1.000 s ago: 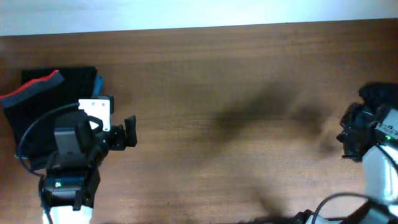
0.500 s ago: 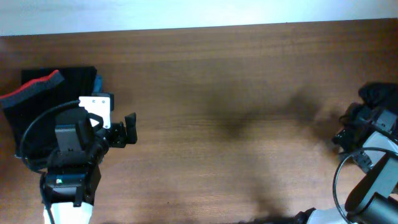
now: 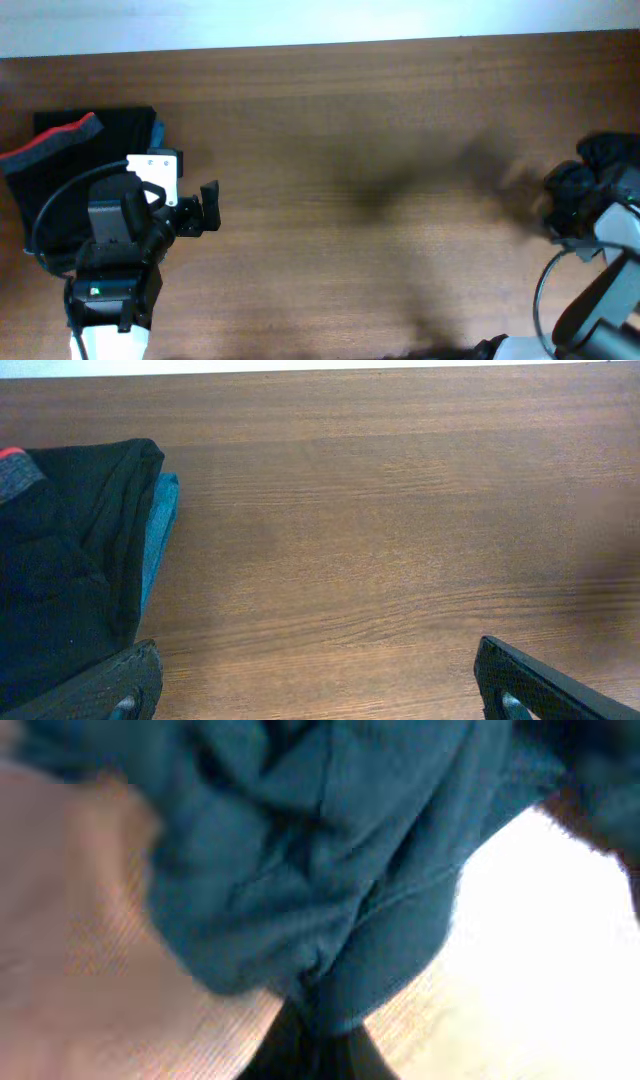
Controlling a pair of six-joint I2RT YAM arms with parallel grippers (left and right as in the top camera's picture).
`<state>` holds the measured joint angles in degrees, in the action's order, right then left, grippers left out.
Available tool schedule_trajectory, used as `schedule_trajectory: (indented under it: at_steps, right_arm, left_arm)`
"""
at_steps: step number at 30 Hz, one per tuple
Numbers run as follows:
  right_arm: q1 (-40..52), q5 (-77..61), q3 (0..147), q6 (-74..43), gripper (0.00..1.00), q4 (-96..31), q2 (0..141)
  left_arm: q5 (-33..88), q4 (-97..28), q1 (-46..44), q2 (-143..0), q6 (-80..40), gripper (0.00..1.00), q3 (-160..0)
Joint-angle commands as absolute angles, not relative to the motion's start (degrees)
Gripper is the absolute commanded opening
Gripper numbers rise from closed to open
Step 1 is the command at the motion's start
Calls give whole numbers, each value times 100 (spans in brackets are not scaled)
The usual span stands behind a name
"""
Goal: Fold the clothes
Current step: 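Reach the right gripper to the crumpled dark shirt and grasp it, then drag the dark shirt toward the center with the right gripper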
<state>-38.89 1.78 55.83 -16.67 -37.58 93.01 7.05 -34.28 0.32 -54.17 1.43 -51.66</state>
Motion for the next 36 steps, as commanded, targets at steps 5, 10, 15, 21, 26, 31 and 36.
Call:
schedule_trajectory:
  at_steps: [5,10,15,21,26,31,36]
  right_arm:
    - [-3264,-1435,7089,-766,4,-4499,7581]
    - [-1813,-1712,7159,-541,4,-4724,7006]
    - [220,-1730,7157,-318,4,-4633,7262]
    - [1702,-1780,7157,333,4,-4309,7669]
    - [2259,-1754,7159,580,4,-4084,7684]
    - [2394,-2377,7159,888,4,-4097,7679]
    - [2386,-2121,7159,1177,49,-4115,7660]
  left_arm:
    - [762,-3262,5,-5433,86,99,-5319]
    - [764,-3166,5,-5430,86,99,-5319]
    - [764,-3168,5,-5433,86,99,-5319]
    - [764,-3170,5,-5433,86,99,-5319]
    - [764,-3166,5,-5433,86,99,-5319]
    - [764,-3170,5,-5433,86,99,-5319]
    - [770,-3153,3,-5509,84,99,-5319]
